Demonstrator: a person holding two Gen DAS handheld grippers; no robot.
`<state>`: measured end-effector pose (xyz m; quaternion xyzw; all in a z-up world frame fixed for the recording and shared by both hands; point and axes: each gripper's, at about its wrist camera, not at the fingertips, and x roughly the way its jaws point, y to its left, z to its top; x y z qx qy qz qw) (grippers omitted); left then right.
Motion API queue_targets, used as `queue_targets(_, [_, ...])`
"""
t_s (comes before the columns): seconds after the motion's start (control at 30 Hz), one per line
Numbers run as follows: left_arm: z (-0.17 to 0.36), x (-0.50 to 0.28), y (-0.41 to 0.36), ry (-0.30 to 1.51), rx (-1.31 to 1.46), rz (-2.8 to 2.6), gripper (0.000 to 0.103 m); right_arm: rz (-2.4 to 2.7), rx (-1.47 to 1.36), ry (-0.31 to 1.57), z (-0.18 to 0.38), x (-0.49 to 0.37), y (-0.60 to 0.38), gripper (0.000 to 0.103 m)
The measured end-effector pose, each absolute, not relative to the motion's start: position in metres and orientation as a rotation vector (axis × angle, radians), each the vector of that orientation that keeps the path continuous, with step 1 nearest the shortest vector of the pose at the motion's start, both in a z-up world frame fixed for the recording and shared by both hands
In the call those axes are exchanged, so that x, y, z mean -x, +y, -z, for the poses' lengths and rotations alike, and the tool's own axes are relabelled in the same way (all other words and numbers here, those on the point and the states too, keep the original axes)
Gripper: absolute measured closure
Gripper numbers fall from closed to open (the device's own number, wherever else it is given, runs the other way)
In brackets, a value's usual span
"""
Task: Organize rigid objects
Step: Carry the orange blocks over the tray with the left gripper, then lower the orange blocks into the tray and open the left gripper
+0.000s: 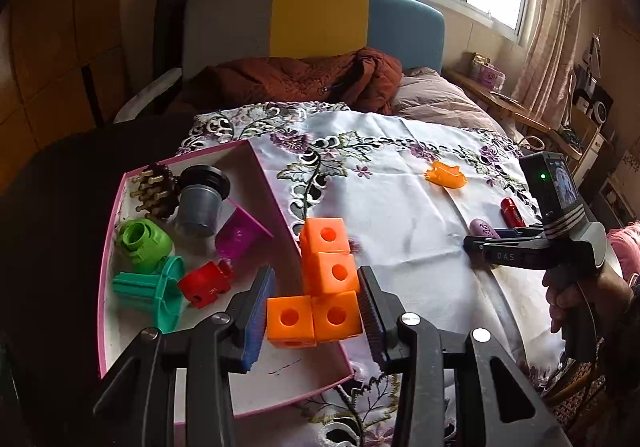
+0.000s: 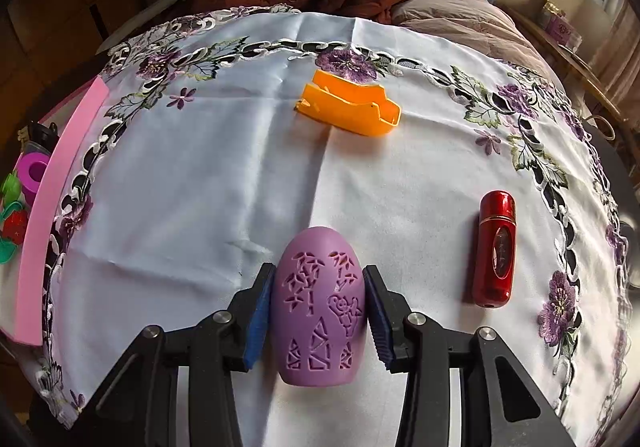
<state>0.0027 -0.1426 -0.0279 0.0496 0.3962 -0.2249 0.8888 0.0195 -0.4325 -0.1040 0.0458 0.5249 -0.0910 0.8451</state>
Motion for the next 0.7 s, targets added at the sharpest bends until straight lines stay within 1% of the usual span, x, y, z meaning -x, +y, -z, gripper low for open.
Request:
queue_targets(0.37, [0.034,-0.009,-0.097,0.843,-0.055,0.366,0.061,0.193,-0.08,1.106,0.105,-0.02,-0.431,0.059])
queue_targets(0.53, [0.034,-0.013,-0.06,0.854,0.013,0.31,0.061,0.194,-0.08,1.106,0.105,-0.02,-0.431,0.059])
queue_targets(0.7, [0.044,-0.018,-0.026,0.884,0.066,0.251,0.061,0.195,-0.072,1.107,0.104,-0.02,-0.431,0.059])
